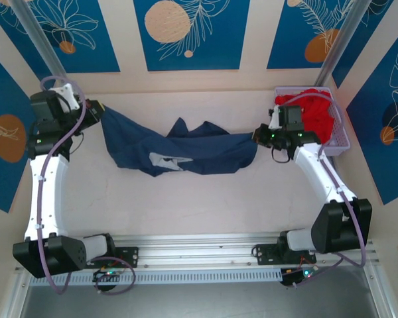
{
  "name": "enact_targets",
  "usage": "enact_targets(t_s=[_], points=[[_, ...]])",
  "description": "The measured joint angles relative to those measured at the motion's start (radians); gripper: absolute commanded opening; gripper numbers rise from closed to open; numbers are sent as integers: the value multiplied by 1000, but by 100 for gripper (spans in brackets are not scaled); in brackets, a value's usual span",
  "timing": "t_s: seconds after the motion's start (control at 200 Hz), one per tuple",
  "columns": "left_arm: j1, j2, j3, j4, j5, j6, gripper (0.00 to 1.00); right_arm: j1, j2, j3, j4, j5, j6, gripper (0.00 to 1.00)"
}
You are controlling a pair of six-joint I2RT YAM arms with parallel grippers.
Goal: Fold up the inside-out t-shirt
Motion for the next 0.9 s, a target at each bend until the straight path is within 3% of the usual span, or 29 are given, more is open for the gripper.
enact_targets(t_s=[0.165, 0.35, 0.66, 0.79, 0.9], points=[[0, -3, -147, -19, 10, 5, 0, 163, 7, -225, -42, -21, 74, 35], [0, -3, -231, -36, 40, 19, 0, 159, 84, -190, -103, 41, 60, 52], [0, -12, -277, -31, 76, 19, 0, 148, 369, 157, -36, 141, -87, 55], [0, -13, -277, -31, 87, 19, 0, 168, 470, 197, -71, 198, -136, 53], [0, -13, -277, -32, 92, 20, 0, 196, 463, 171, -113, 222, -151, 52]])
